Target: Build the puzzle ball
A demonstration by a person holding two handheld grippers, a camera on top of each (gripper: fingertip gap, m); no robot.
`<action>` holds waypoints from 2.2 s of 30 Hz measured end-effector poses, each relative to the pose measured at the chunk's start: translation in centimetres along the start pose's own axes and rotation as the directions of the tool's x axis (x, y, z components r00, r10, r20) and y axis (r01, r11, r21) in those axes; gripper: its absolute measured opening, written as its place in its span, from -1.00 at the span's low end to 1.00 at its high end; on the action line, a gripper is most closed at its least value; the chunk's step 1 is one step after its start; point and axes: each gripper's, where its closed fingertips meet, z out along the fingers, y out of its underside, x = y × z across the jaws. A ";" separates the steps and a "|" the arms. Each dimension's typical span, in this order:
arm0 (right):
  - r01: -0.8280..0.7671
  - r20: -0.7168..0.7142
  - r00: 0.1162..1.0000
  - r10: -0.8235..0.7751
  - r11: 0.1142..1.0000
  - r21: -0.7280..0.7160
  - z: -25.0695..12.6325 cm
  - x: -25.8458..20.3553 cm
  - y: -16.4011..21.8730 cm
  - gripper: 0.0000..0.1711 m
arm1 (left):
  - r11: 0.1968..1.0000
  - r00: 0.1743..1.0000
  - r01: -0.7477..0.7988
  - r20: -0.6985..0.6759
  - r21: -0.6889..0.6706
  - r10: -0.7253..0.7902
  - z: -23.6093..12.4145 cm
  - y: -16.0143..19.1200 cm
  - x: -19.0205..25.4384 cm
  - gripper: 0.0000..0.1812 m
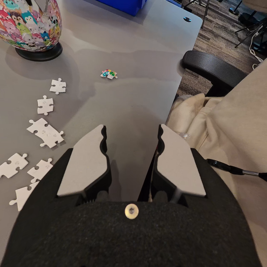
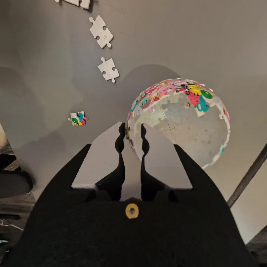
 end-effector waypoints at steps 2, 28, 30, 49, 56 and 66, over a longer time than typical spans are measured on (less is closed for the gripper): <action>0.009 -0.026 1.000 -0.009 1.000 0.014 -0.7 0.3 0.1 -0.69 | 1.000 1.000 0.000 0.000 -0.003 0.000 0.0 0.1 0.0 -0.25; 0.020 0.041 0.999 -0.019 0.999 -0.042 -1.1 -0.2 1.5 -0.93 | 1.000 1.000 0.010 -0.018 -0.020 -0.011 0.5 0.4 0.2 -0.26; 0.022 0.040 0.999 -0.020 0.999 -0.044 -1.1 -0.2 1.5 -0.93 | 1.000 1.000 0.010 -0.017 -0.019 -0.010 0.5 0.4 0.2 -0.26; 0.146 -0.350 0.936 -0.029 0.939 0.312 -4.1 -1.5 -1.7 -0.85 | 1.000 1.000 0.011 0.029 -0.014 -0.010 0.1 0.5 -0.6 -0.28; 0.264 -0.829 0.496 0.260 0.864 0.429 -1.0 -2.8 0.8 -1.00 | 0.990 0.976 0.112 0.180 0.081 -0.125 -1.6 1.0 -2.9 -0.35; 0.227 -0.887 0.400 0.232 0.912 0.341 0.7 -2.0 1.0 -1.00 | 0.983 0.971 0.118 0.192 0.143 -0.144 -1.2 0.4 -3.7 -0.40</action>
